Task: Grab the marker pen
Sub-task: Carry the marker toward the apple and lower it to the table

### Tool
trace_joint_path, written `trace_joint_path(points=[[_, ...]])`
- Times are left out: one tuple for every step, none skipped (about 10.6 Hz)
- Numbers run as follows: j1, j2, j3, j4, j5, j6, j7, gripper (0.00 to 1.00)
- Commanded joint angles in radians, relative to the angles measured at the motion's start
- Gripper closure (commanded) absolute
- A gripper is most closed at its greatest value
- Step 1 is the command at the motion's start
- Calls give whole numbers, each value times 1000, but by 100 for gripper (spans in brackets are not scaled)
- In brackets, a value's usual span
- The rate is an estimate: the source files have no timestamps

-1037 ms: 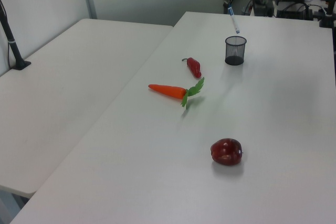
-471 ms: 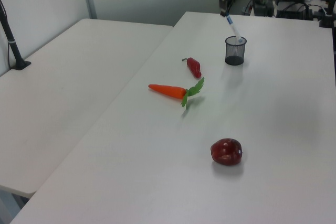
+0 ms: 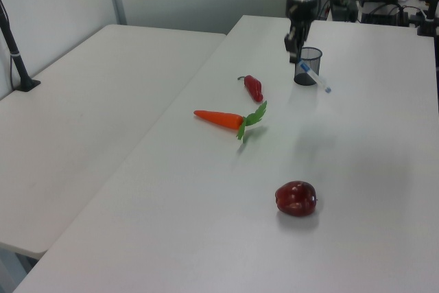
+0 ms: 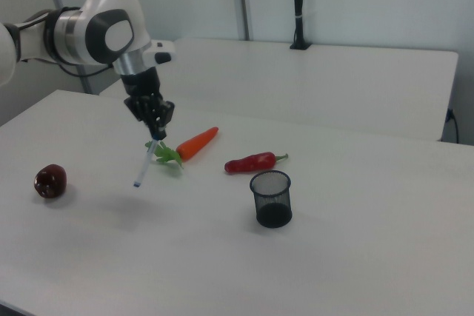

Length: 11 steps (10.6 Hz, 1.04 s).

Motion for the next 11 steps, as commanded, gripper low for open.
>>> trace_joint_path(points=[[67, -3, -1, -81, 46, -24, 2, 87], [81, 15, -1, -87, 61, -19, 2, 87], [95, 47, -1, -84, 62, -12, 2, 87], [100, 79, -1, -78, 62, -2, 2, 87], [104, 107, -1, -78, 62, 40, 2, 87], [119, 135, -3, -79, 59, 82, 2, 86], [121, 161, -3, -78, 49, 100, 2, 86], [121, 170, -3, -78, 46, 120, 2, 86], [121, 182, -3, -78, 45, 129, 2, 84], [121, 187, -3, -78, 45, 136, 2, 82], [120, 187, -3, -78, 43, 136, 1, 68]])
